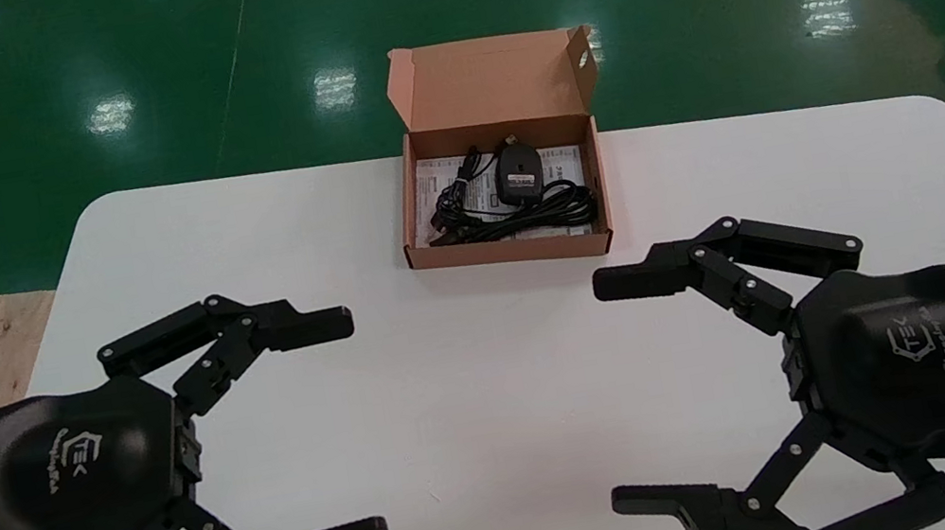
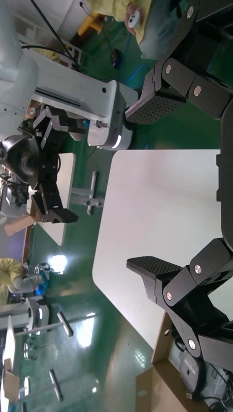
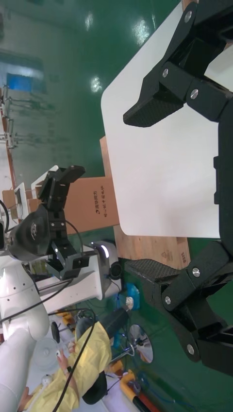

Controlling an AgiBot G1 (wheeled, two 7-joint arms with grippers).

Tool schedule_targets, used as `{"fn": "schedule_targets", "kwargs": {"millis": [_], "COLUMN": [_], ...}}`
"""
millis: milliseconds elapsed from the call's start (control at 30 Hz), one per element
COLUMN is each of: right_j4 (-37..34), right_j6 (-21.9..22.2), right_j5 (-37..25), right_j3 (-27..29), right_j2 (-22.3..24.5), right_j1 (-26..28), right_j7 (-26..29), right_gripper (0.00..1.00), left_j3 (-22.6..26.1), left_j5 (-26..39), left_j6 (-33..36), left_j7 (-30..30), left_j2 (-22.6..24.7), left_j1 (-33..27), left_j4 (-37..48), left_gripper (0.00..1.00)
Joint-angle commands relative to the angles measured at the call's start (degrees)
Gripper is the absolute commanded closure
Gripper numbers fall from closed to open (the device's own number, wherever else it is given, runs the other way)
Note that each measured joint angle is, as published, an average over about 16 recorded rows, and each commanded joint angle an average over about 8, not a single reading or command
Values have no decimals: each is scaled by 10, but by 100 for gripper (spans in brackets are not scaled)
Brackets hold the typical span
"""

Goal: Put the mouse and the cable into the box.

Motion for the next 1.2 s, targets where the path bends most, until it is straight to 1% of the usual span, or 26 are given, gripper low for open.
{"fn": "schedule_targets", "kwargs": {"millis": [33,1200], "right_j4": [5,-10], "right_j6": [0,0], "right_j5": [3,-5], "right_j3": [1,-1], "right_j2": [0,0], "right_j1": [-4,7], "right_j7": [2,-3], "right_gripper": [0,0], "left_j3": [-4,5], "left_j5": [-1,1], "left_j6": [5,-7], "left_j7": [0,-1], "left_j2": [-4,5], "left_j1": [3,-4], "left_j4": [-5,8], "left_gripper": [0,0]}}
